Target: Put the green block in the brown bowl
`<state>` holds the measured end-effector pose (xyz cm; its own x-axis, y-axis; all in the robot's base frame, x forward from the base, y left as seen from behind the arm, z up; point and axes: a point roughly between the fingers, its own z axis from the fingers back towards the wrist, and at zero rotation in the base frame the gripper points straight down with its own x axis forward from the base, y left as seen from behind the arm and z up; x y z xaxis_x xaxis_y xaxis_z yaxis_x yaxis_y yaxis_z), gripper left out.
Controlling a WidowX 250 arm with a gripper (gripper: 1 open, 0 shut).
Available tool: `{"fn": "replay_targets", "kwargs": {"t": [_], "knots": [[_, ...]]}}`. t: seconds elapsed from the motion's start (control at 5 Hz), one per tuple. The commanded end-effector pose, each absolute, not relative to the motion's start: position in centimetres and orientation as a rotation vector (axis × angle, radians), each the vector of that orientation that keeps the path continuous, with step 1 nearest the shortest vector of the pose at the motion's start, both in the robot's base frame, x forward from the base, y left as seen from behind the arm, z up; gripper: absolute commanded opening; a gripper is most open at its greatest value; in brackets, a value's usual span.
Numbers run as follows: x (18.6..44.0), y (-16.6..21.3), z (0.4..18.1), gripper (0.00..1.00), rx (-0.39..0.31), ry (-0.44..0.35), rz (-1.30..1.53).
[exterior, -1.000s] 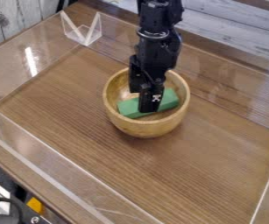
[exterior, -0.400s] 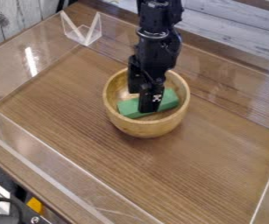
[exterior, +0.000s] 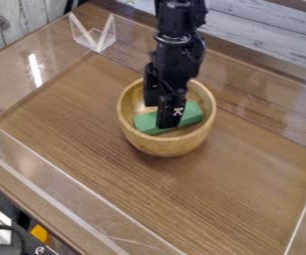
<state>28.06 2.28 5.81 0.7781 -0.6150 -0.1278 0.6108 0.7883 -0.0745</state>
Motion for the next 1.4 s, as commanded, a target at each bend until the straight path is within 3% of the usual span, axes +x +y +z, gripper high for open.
{"fn": "replay_targets", "kwargs": {"t": [0.0,0.2,0.4,0.6,0.8,1.2], "knots": [[28.5,2.8,7.8,1.00,0.000,0.087,-0.640],[28.4,2.8,7.9,0.00,0.000,0.086,-0.631],[28.4,2.9,8.3,0.00,-0.001,0.083,-0.620],[28.2,3.0,8.5,1.00,-0.003,0.082,-0.607],[28.2,3.1,8.7,0.00,-0.005,0.081,-0.597],[28.0,3.3,8.9,0.00,-0.010,0.082,-0.579]]}}
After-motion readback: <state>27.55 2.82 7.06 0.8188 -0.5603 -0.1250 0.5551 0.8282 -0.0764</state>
